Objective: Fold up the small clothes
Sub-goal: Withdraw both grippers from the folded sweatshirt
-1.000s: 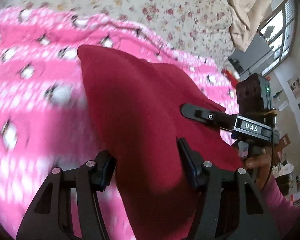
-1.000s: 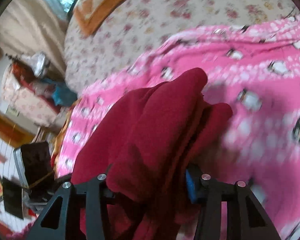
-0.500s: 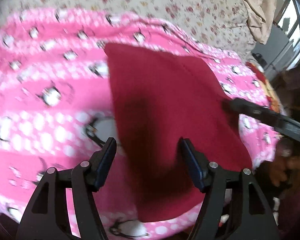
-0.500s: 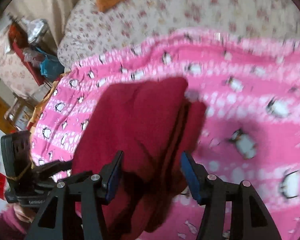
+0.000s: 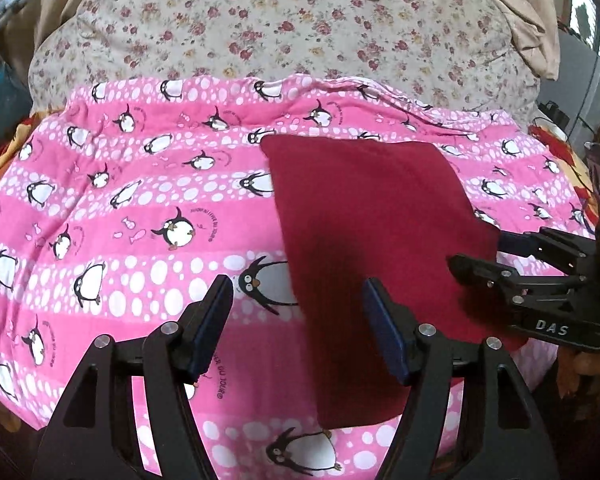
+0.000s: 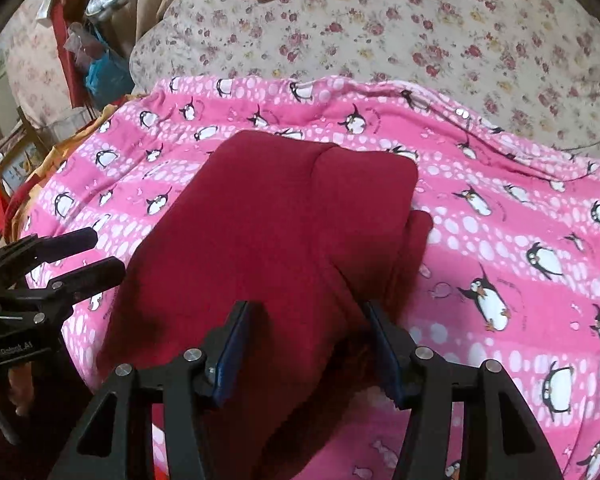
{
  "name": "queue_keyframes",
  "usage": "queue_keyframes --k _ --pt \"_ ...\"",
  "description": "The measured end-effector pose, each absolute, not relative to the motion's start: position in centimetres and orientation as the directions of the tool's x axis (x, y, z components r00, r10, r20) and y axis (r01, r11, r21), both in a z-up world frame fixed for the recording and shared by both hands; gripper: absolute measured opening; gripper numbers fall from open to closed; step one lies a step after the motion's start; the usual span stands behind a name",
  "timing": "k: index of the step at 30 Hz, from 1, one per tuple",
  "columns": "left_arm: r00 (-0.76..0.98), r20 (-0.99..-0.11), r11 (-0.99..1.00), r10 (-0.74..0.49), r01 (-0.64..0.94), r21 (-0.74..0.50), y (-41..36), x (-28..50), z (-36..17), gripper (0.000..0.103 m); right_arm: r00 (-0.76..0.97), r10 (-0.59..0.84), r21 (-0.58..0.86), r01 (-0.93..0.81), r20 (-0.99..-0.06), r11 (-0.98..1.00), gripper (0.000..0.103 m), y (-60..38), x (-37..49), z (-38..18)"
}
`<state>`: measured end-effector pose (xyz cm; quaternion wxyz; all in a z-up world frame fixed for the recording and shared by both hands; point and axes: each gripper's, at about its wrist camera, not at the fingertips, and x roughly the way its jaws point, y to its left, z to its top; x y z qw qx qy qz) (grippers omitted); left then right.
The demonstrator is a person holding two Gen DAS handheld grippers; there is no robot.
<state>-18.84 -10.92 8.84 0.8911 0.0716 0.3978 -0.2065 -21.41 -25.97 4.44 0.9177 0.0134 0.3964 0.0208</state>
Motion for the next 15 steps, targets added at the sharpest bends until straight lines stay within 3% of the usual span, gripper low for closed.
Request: queue_keyframes --k 8,10,12,15 --pt "0.641 -0.690 0.902 -0.336 0.429 -0.041 -11.3 -19.7 11.0 0.068 0.761 0.050 0.107 0.026 -0.647 0.994 0.056 -26.3 -24.7 7.9" --pt "0.655 -0.675 0.906 -0.339 0.421 -0.047 -11.2 -19.9 11.4 0.068 0.785 0.029 0.094 0.037 -0.618 0.995 0.062 -25.8 -25.6 8.7" --pt "0.663 -0.664 0.908 -0.345 0.416 -0.056 -11.1 -20.0 11.8 0.068 0.813 0.008 0.089 0.054 -0.582 0.995 0.078 -25.3 -26.5 9.6" --pt "0.668 -0.655 0.911 -0.353 0.406 -0.076 -10.9 -20.1 12.1 0.068 0.832 -0.003 0.090 0.064 -0.555 0.994 0.079 -24.6 -27.3 10.3"
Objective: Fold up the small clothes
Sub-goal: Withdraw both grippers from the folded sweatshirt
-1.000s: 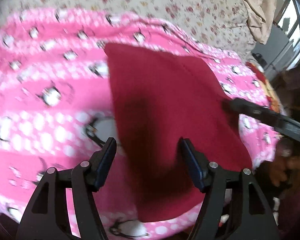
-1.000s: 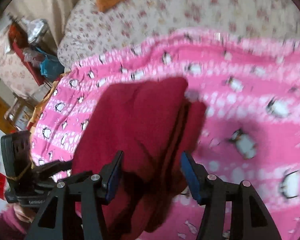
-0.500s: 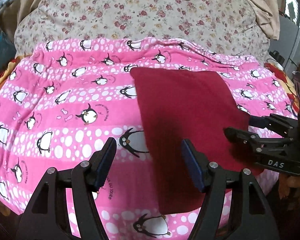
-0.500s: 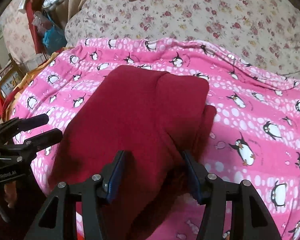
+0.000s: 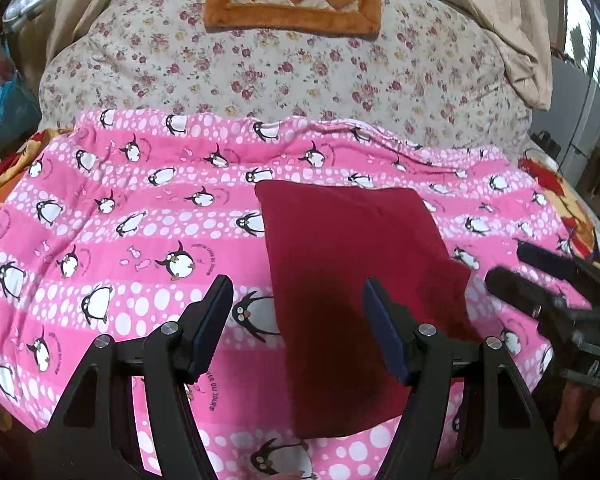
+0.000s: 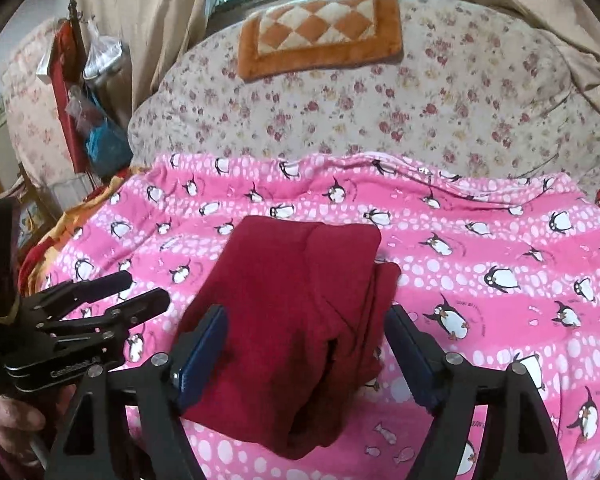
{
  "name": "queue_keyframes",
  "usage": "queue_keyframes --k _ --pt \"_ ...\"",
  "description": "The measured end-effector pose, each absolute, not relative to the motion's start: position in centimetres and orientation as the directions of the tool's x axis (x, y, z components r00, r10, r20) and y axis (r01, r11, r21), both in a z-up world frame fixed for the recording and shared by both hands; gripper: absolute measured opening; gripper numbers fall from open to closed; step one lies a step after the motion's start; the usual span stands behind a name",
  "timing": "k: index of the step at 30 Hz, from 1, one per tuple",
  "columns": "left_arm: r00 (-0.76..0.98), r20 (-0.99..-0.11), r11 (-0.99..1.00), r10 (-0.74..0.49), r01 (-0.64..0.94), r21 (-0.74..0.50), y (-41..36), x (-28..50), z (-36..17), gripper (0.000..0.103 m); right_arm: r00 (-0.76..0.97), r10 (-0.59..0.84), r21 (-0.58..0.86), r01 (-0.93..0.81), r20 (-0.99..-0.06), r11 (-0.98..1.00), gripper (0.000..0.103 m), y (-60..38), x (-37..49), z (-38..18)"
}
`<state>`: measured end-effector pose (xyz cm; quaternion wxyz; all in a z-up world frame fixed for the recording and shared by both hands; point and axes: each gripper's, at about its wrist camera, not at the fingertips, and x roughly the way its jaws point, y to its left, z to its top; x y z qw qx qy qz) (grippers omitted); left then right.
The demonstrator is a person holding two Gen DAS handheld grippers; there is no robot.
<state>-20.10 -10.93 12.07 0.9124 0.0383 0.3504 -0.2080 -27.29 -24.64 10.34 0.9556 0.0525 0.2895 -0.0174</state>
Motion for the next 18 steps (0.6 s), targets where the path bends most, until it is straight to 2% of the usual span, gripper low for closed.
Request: queue_keyframes --k 6,18 --pt "0.673 -0.655 0.918 -0.345 0.386 -0.087 -10.7 -20.1 11.9 0.068 0.807 -0.031 0.047 0.073 -0.590 0.996 0.080 -23.3 -27.2 9.4" --pt "0.660 -0.676 0.928 -0.327 0.360 -0.098 -10.6 -19.4 10.5 0.068 0.779 -0.057 0.064 0.124 -0.624 0.990 0.081 -23.9 -26.5 7.9"
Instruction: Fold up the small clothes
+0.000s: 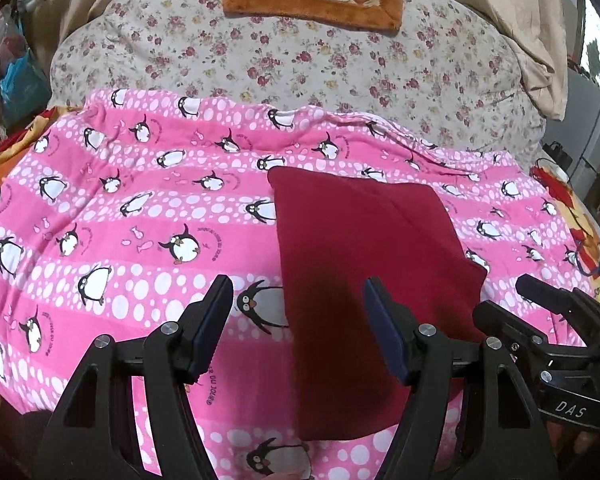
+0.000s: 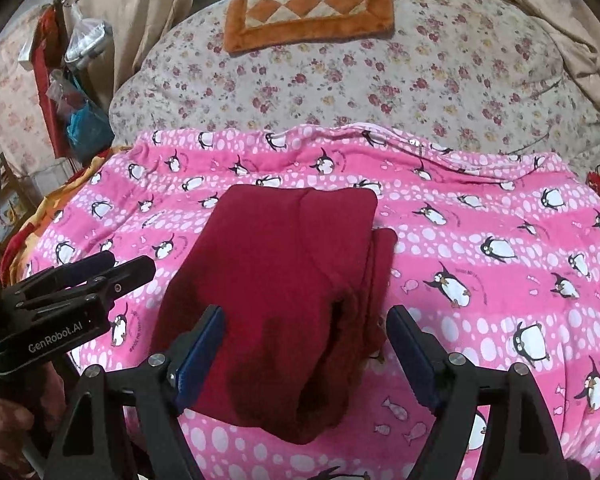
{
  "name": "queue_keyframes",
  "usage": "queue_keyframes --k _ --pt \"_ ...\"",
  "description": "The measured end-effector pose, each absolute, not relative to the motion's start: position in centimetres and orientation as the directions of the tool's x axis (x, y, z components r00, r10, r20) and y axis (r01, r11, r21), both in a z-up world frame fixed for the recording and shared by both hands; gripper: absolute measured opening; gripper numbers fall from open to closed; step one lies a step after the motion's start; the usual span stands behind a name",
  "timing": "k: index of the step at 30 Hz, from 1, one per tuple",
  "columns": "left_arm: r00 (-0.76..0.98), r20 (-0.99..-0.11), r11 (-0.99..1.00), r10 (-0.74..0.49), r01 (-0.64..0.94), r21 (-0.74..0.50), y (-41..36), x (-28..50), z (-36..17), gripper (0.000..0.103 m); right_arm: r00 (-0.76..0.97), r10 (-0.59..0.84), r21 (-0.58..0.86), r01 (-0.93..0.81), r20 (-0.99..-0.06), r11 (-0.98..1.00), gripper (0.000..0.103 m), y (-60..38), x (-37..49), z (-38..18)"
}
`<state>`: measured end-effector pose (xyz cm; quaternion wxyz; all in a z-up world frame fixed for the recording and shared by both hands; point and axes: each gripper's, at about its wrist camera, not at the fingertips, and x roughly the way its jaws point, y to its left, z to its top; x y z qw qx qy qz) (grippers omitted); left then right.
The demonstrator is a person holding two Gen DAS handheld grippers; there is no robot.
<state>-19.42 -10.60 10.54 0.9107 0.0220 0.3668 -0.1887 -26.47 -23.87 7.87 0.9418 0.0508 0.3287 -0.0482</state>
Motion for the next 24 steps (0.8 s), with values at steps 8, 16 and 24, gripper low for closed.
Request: queue_keyframes --k 8,16,24 --pt "0.660 -0.684 0.932 -0.311 0.354 -0.081 -10.9 -19.3 10.2 0.068 0.764 -0.052 0.077 0.133 -0.643 0.988 0.081 -24.1 -26.0 7.2" --pt "0.661 -0.689 0.935 -0.298 0.349 -0.069 -11.2 -19.2 9.9 0.068 0.762 -0.050 0.084 0.137 -0.646 0.987 0.081 -24.3 -25.8 7.0" --pt "0.660 -0.691 0.935 -0.296 0.347 -0.069 -11.2 -19.2 9.8 0.068 0.752 -0.046 0.087 0.137 -0.657 0.987 0.081 -24.4 -25.3 6.6"
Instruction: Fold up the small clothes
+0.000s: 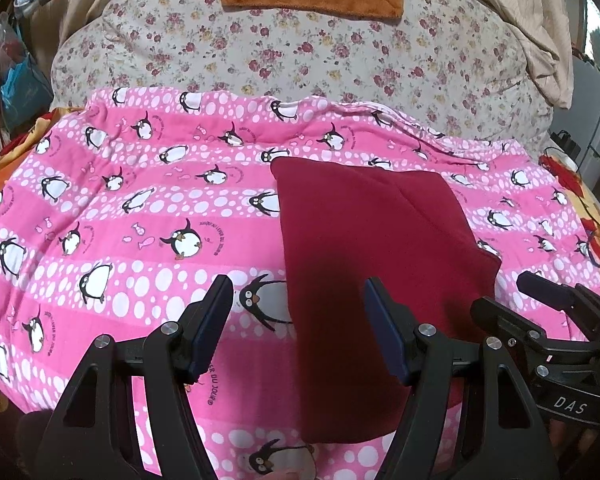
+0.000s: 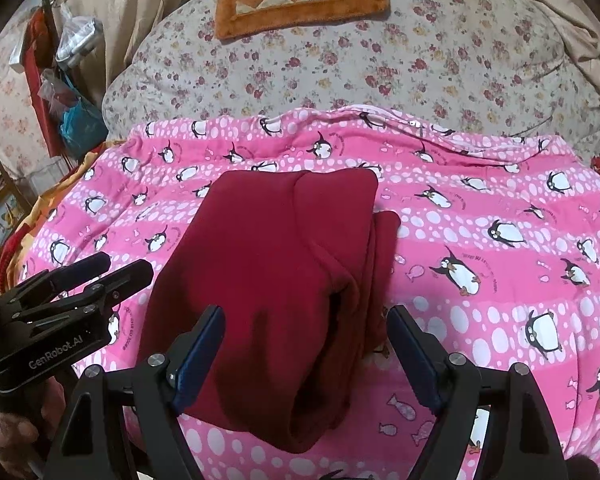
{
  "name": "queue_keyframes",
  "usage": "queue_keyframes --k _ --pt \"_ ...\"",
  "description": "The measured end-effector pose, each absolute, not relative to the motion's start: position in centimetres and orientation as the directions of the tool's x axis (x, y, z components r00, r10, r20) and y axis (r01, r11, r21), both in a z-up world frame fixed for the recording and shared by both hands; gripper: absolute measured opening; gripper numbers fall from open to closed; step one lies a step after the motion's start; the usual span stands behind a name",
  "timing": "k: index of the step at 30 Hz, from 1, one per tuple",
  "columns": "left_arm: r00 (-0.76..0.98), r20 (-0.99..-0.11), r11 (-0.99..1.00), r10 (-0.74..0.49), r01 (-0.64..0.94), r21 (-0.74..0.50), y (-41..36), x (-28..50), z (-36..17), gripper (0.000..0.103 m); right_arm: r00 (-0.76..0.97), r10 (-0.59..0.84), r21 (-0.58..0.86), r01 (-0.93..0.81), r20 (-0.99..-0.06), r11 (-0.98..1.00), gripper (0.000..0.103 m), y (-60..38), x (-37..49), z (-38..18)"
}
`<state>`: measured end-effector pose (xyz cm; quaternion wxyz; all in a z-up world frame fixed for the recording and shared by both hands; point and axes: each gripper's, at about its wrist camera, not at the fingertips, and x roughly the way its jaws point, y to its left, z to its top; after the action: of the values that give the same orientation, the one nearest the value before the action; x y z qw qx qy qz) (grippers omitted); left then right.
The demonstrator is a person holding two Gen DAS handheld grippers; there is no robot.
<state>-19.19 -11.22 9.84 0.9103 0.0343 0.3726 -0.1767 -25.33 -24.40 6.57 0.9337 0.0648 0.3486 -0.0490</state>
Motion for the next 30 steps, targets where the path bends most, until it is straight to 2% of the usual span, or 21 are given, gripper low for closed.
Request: queue_keyframes --k 30 --pt "0.646 -0.708 0.935 -0.285 0.349 -0.058 -11.32 -18.75 8.99 0.068 0.737 -0.033 0.099 0.135 -0.675 0.986 0.081 -24.08 -24.64 5.67"
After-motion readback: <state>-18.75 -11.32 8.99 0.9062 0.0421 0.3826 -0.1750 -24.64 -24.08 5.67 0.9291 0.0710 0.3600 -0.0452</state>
